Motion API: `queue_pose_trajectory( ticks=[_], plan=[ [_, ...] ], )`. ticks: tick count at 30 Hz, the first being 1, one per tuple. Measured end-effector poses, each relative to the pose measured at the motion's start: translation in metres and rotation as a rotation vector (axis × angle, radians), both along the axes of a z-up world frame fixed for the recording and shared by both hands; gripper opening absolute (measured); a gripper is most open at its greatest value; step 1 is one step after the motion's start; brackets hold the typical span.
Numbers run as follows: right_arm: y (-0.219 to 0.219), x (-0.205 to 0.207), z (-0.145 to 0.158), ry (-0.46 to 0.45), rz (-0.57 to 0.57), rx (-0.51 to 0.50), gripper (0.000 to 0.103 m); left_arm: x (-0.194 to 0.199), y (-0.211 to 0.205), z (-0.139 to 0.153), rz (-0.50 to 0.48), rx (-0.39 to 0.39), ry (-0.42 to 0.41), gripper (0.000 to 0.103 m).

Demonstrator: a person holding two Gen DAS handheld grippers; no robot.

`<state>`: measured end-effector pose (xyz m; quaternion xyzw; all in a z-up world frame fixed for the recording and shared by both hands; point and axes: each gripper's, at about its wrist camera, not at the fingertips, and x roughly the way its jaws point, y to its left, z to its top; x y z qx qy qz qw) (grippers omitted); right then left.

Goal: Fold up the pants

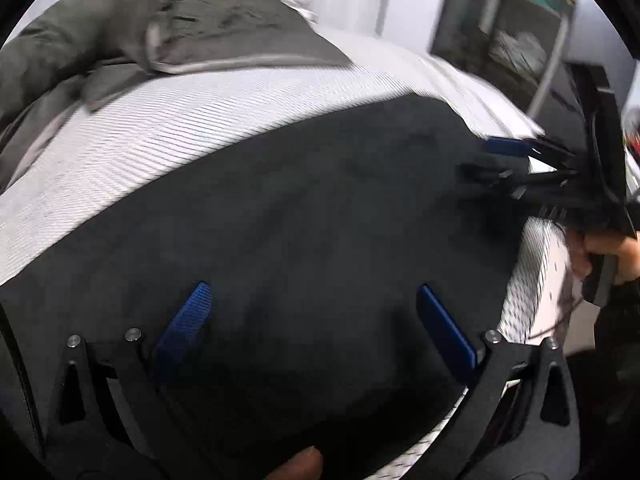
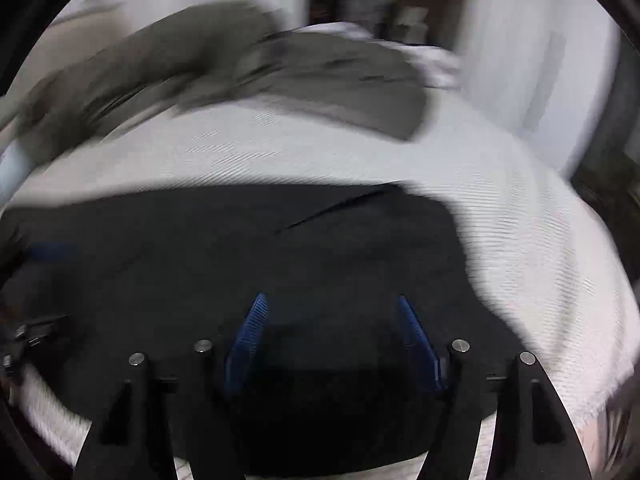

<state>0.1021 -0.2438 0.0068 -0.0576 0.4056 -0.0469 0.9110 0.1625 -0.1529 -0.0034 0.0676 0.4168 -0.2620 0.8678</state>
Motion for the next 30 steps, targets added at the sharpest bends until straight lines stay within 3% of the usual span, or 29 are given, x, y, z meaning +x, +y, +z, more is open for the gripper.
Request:
queue_pose_trajectory(
  ticks=[3, 5, 6, 8, 10, 12, 15, 19, 22, 24, 26, 28, 30],
  plan=[
    [0.031, 0.004, -0.026, 0.087, 0.144, -0.041, 0.069, -0.006, -0.016, -0.017, -0.031, 0.085, 0.036, 0.102],
    [0.029, 0.000, -0.039, 0.123, 0.180, -0.105, 0.068, -0.006, -0.012, -0.023, -0.032, 0.086, 0.062, 0.102],
    [0.013, -0.008, -0.035, 0.113, 0.171, -0.080, 0.069, -0.005, -0.007, -0.023, -0.031, 0.074, 0.070, 0.102],
    [-0.024, -0.017, -0.030, 0.090, 0.051, -0.104, 0.069, -0.004, 0.004, -0.022, -0.016, 0.056, 0.080, 0.102],
    [-0.075, -0.027, -0.029, 0.066, -0.171, -0.151, 0.070, -0.006, 0.014, -0.016, -0.006, 0.029, 0.065, 0.102],
    [-0.106, -0.039, -0.029, 0.053, -0.252, -0.048, 0.070, -0.011, 0.013, -0.009, -0.063, -0.009, 0.032, 0.102],
    [-0.087, -0.050, -0.018, -0.007, -0.183, -0.080, 0.070, -0.025, -0.004, -0.001, -0.152, -0.028, -0.004, 0.102],
    [-0.015, -0.044, -0.003, -0.101, 0.059, -0.041, 0.076, -0.026, -0.036, -0.022, -0.188, 0.088, 0.020, 0.102],
    [0.033, -0.023, -0.019, -0.029, 0.203, -0.001, 0.076, -0.029, -0.039, -0.028, -0.205, 0.110, 0.015, 0.102],
    [0.052, -0.017, -0.041, 0.055, 0.271, -0.100, 0.076, -0.028, -0.036, -0.032, -0.212, 0.106, 0.026, 0.102],
    [0.047, -0.022, -0.048, 0.066, 0.289, -0.141, 0.077, -0.029, -0.029, -0.034, -0.219, 0.114, 0.031, 0.102],
    [0.014, -0.028, -0.040, 0.061, 0.199, -0.087, 0.079, -0.032, -0.021, -0.034, -0.230, 0.106, 0.036, 0.102],
    [-0.027, -0.035, -0.038, 0.039, 0.031, -0.099, 0.080, -0.037, -0.012, -0.029, -0.240, 0.092, 0.036, 0.102]
  ],
)
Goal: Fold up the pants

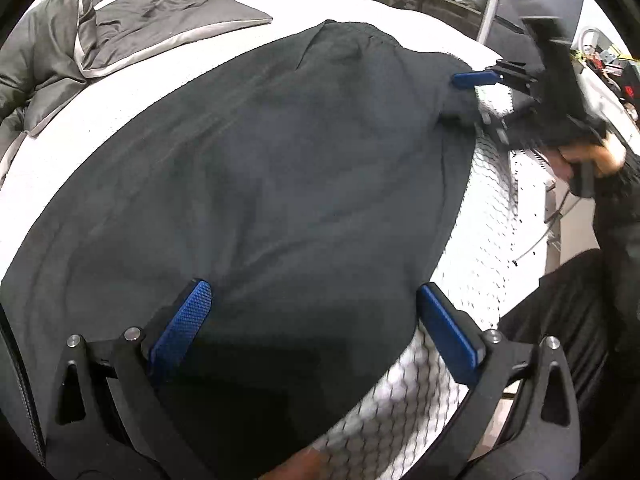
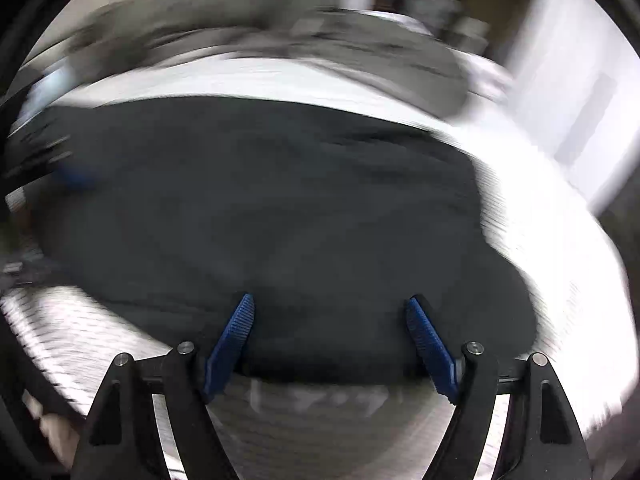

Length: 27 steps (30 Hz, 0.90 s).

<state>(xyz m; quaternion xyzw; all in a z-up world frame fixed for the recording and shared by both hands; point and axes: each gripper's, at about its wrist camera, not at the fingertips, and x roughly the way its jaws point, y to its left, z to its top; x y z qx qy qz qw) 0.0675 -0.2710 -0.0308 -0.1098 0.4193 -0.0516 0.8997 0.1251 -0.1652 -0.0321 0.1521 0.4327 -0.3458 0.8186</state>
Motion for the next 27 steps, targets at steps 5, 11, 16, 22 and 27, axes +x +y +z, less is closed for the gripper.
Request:
queue_pose_trajectory(
  ticks=[5, 11, 16, 22, 27],
  plan=[
    [-0.038, -0.021, 0.016, -0.087, -0.170, 0.106, 0.080, 0.004, 0.023, 0.027, 0.036, -0.171, -0.001, 0.102],
    [0.017, -0.003, 0.014, -0.069, 0.055, 0.102, 0.080, 0.028, 0.018, 0.017, 0.156, -0.139, 0.047, 0.102],
    [0.013, -0.002, 0.002, -0.011, -0.055, 0.044, 0.080, 0.032, 0.024, 0.009, 0.164, -0.096, 0.050, 0.102],
    [-0.020, -0.001, 0.020, -0.109, -0.262, 0.071, 0.081, 0.034, 0.030, 0.018, 0.228, -0.105, -0.021, 0.102],
    [0.070, 0.013, 0.032, -0.129, 0.003, 0.153, 0.083, 0.032, 0.022, 0.014, 0.217, -0.035, -0.039, 0.102]
  ],
)
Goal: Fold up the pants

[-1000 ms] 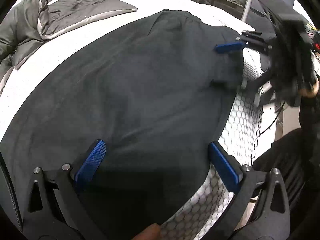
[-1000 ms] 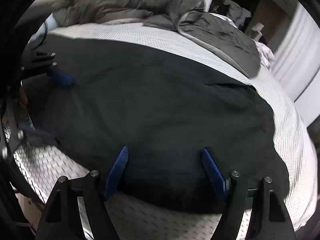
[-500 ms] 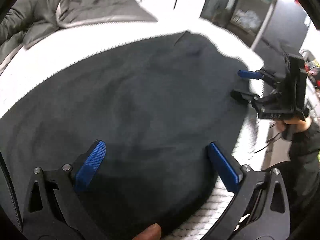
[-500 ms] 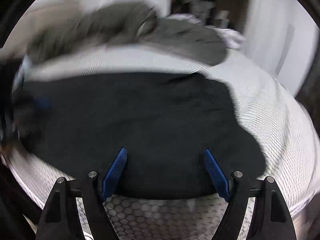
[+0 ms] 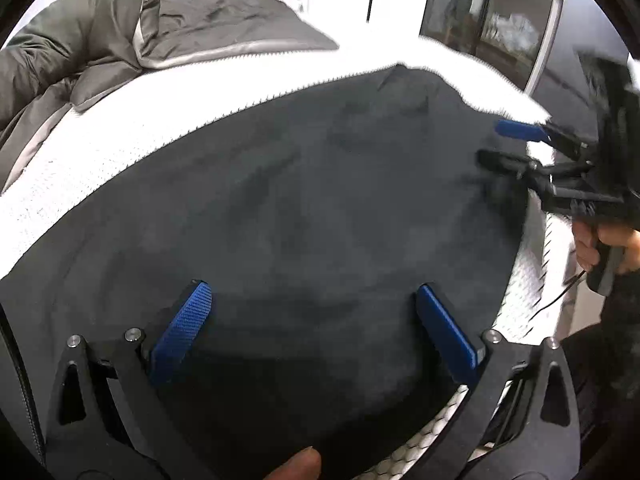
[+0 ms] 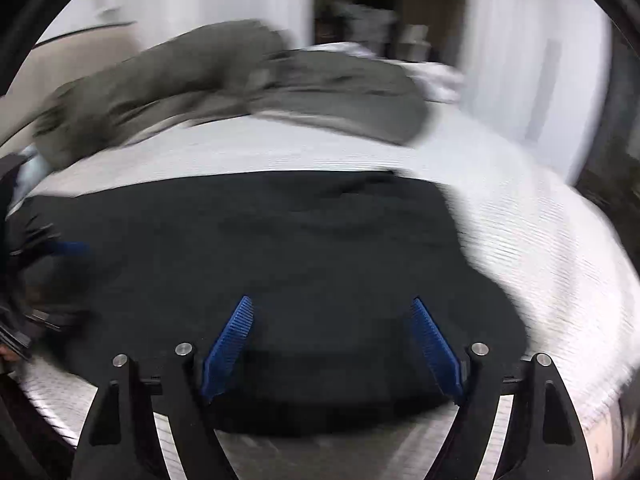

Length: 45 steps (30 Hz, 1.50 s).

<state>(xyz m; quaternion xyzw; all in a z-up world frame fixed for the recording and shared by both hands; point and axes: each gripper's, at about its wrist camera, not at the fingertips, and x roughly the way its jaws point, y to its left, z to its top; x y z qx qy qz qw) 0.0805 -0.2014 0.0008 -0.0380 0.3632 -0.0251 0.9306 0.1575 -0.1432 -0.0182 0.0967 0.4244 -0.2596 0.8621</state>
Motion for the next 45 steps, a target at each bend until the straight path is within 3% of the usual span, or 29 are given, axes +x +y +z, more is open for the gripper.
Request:
queue_pose_trajectory(
  ticks=[3, 5, 9, 11, 14, 16, 18, 21, 23, 25, 28, 31, 32, 35, 37, 40, 43, 45],
  plan=[
    [0.050, 0.024, -0.023, 0.110, 0.129, -0.099, 0.083, 0.000, 0.022, -0.008, 0.039, 0.013, 0.044, 0.102],
    [0.067, 0.035, -0.038, 0.134, 0.144, -0.187, 0.087, -0.005, 0.048, -0.012, 0.080, 0.015, 0.049, 0.103],
    [0.049, 0.039, -0.037, 0.169, 0.105, -0.041, 0.094, -0.025, 0.129, -0.014, 0.159, 0.068, 0.041, 0.103],
    [0.038, 0.022, -0.035, 0.171, 0.112, -0.029, 0.094, -0.036, 0.181, -0.011, 0.238, 0.098, 0.034, 0.103],
    [0.020, 0.006, -0.034, 0.172, 0.113, -0.035, 0.094, -0.049, 0.263, -0.008, 0.413, 0.064, 0.051, 0.103],
    [0.021, 0.000, -0.032, 0.171, 0.113, -0.039, 0.095, -0.057, 0.298, -0.006, 0.549, 0.084, 0.047, 0.103],
    [0.028, -0.024, -0.030, 0.165, 0.106, -0.039, 0.095, -0.063, 0.315, 0.000, 0.613, 0.078, 0.022, 0.102],
    [0.014, -0.016, -0.022, 0.139, 0.139, 0.058, 0.095, -0.069, 0.303, 0.020, 0.586, -0.003, -0.041, 0.102],
    [0.038, -0.018, -0.010, 0.089, 0.224, 0.147, 0.095, -0.061, 0.274, 0.031, 0.519, -0.034, -0.072, 0.102],
    [0.073, -0.008, -0.005, 0.079, 0.284, 0.123, 0.095, -0.041, 0.236, 0.030, 0.455, -0.021, -0.062, 0.102],
    [0.128, 0.020, -0.022, 0.147, 0.329, 0.019, 0.095, -0.005, 0.187, 0.012, 0.372, 0.027, -0.001, 0.102],
    [0.161, 0.040, -0.043, 0.225, 0.363, -0.096, 0.095, 0.028, 0.153, -0.010, 0.338, 0.183, 0.067, 0.103],
    [0.161, 0.042, -0.047, 0.223, 0.365, -0.124, 0.095, 0.030, 0.155, -0.012, 0.332, 0.179, 0.083, 0.103],
    [0.138, 0.044, -0.042, 0.209, 0.310, -0.191, 0.095, 0.031, 0.190, -0.012, 0.397, 0.181, 0.090, 0.103],
    [0.097, 0.052, -0.041, 0.212, 0.184, -0.221, 0.095, 0.022, 0.231, -0.014, 0.480, 0.174, 0.103, 0.103],
    [0.028, 0.059, -0.038, 0.218, 0.002, -0.123, 0.095, 0.006, 0.279, -0.015, 0.625, 0.196, 0.071, 0.103],
    [-0.009, 0.054, -0.035, 0.218, -0.084, 0.016, 0.095, -0.015, 0.279, -0.008, 0.552, 0.204, 0.016, 0.102],
    [-0.006, 0.047, -0.031, 0.201, -0.073, 0.009, 0.095, -0.042, 0.276, 0.009, 0.514, 0.217, -0.070, 0.102]
  ],
)
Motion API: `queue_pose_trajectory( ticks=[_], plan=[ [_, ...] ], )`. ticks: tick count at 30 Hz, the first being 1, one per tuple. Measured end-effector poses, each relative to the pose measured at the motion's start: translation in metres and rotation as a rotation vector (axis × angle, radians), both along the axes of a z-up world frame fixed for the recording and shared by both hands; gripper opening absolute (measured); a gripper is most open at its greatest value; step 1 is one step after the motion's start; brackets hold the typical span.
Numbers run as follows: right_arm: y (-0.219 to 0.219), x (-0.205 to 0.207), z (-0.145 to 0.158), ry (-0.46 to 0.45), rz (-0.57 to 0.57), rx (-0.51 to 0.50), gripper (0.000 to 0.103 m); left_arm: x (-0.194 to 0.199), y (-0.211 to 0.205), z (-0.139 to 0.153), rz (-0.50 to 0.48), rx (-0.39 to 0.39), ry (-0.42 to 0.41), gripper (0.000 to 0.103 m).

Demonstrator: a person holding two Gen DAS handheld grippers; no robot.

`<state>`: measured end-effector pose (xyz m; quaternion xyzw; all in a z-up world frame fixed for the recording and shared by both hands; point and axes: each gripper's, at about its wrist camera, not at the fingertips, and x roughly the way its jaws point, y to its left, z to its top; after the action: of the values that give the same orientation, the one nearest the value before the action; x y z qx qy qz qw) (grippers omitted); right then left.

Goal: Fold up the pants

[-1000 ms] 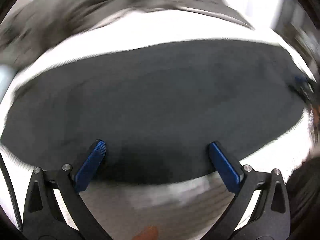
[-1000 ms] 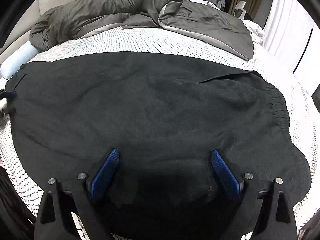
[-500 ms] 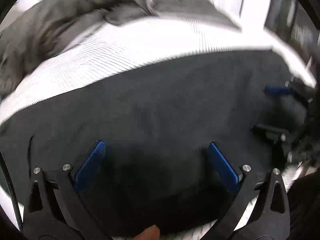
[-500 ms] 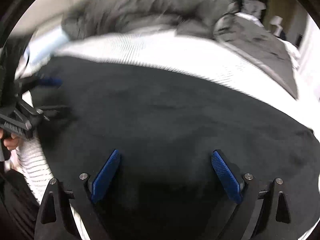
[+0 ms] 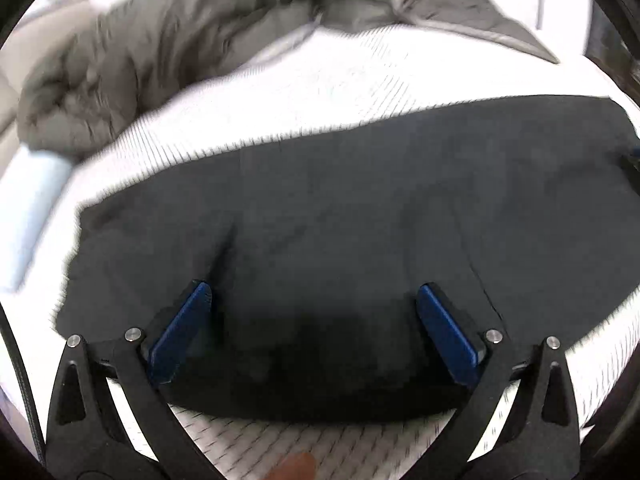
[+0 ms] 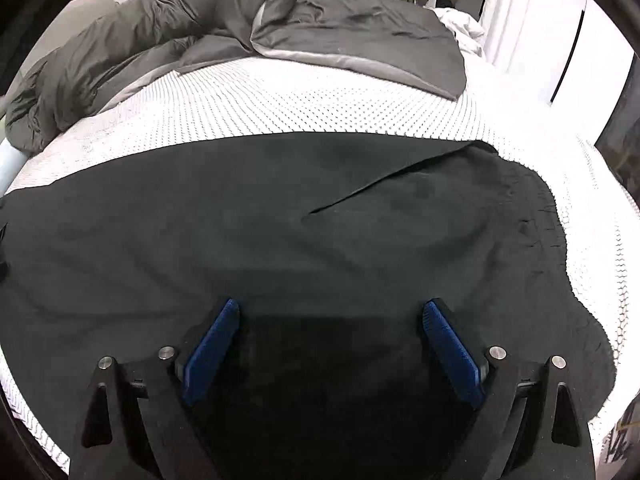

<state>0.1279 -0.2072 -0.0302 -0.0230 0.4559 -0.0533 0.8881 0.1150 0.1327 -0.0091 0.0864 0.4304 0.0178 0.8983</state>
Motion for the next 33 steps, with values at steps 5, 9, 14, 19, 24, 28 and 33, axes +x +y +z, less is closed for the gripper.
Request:
queue_pose_trajectory(
  ticks=[5, 9, 14, 19, 24, 28, 33],
  plan=[
    [0.024, -0.011, 0.003, -0.015, 0.103, -0.026, 0.095, -0.028, 0.056, 0.016, 0.098, -0.044, -0.071, 0.095],
    [0.035, -0.014, -0.003, 0.002, 0.149, -0.063, 0.095, -0.019, 0.135, -0.014, 0.208, -0.109, 0.040, 0.033],
    [0.029, -0.005, -0.005, 0.011, 0.133, -0.044, 0.095, -0.026, 0.190, -0.029, 0.319, -0.152, -0.013, 0.001],
    [0.031, -0.006, -0.005, 0.013, 0.130, -0.049, 0.095, -0.023, 0.195, -0.016, 0.330, -0.165, -0.002, 0.003],
    [0.035, -0.008, -0.004, 0.006, 0.135, -0.063, 0.095, 0.006, 0.169, 0.001, 0.193, -0.184, -0.008, 0.027],
    [0.034, -0.010, -0.004, 0.002, 0.144, -0.059, 0.095, 0.059, 0.192, -0.026, 0.254, -0.099, 0.068, 0.031],
    [0.026, -0.015, -0.003, -0.002, 0.136, -0.048, 0.095, 0.057, 0.202, -0.009, 0.330, -0.218, 0.006, 0.030]
  ],
)
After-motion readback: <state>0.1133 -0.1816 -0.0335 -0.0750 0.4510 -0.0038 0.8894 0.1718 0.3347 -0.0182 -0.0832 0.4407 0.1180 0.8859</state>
